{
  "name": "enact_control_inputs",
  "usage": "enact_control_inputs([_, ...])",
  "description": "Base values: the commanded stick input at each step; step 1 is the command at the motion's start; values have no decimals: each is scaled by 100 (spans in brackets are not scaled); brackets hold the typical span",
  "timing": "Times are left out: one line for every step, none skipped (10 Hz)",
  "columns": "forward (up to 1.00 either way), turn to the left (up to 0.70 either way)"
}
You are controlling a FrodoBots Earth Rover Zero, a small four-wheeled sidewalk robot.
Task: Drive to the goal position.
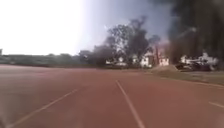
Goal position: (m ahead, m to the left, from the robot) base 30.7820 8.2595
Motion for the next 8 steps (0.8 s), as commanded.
enact_control_inputs([70, 0])
enact_control_inputs([70, 0])
enact_control_inputs([70, 0])
enact_control_inputs([70, 0])
enact_control_inputs([70, 0])
enact_control_inputs([70, 0])
enact_control_inputs([70, 0])
enact_control_inputs([70, 0])
